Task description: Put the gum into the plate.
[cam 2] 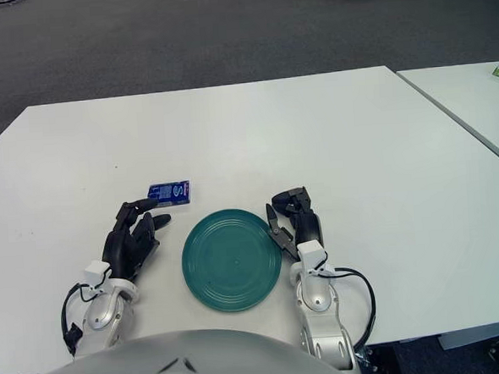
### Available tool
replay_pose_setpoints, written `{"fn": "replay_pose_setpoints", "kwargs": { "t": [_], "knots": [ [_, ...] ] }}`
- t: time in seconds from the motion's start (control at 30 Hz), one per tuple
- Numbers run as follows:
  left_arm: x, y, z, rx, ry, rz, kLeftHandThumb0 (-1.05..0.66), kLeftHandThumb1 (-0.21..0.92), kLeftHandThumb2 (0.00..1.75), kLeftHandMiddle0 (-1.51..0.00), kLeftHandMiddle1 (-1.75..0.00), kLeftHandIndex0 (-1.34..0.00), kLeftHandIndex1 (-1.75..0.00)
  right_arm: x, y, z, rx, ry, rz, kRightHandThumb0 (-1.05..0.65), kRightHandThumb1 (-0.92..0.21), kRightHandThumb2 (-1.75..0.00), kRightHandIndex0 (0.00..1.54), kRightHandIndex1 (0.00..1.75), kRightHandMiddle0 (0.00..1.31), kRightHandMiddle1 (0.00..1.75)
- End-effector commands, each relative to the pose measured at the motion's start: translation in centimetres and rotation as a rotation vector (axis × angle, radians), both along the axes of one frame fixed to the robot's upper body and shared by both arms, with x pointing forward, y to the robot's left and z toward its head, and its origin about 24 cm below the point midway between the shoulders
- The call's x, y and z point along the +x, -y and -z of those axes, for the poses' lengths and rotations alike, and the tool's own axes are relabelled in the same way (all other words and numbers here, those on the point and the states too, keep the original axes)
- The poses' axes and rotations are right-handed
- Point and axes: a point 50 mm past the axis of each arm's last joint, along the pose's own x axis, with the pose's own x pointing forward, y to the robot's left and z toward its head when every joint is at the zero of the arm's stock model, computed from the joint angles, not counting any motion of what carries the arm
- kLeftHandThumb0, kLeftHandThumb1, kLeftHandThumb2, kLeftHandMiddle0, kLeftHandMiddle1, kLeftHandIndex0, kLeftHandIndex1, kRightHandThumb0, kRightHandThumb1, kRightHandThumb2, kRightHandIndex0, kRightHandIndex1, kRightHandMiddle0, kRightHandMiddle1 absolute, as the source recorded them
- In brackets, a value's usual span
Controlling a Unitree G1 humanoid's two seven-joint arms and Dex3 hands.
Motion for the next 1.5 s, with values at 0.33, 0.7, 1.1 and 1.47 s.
{"fn": "replay_pose_setpoints", "kwargs": {
  "t": [0.33,0.7,1.1,1.47],
  "knots": [
    [3.3,0.8,-5.6,-0.017,0.185,0.013,-0.61,0.92,0.66,-0.44,-1.10,-0.25,-1.35,-0.9,0.1,2.0,0.002,-0.128,0.000,-0.34,-0.92,-0.53,0.31,0.90,0.18,1.75],
    [7.8,-0.6,-7.2,0.771,0.439,0.266,-0.85,0.92,0.60,-0.23,-0.82,-0.09,-1.17,-0.8,0.1,2.1,0.010,-0.103,-0.008,-0.34,-0.92,-0.53,0.36,0.93,0.18,1.75],
    [10.2,-0.6,-6.5,1.127,0.591,0.557,-1.04,0.92,0.48,-0.12,-0.71,-0.06,-1.14,-0.7,0.0,2.4,0.027,-0.084,-0.002,-0.34,-0.92,-0.53,0.37,0.92,0.18,1.75],
    [12.7,-0.2,-5.7,1.298,0.504,0.870,-1.05,0.92,0.23,-0.09,-0.58,-0.06,-1.13,-0.9,0.0,2.6,0.052,-0.084,-0.002,-0.34,-0.92,-0.53,0.34,0.87,0.18,1.75]
  ]
}}
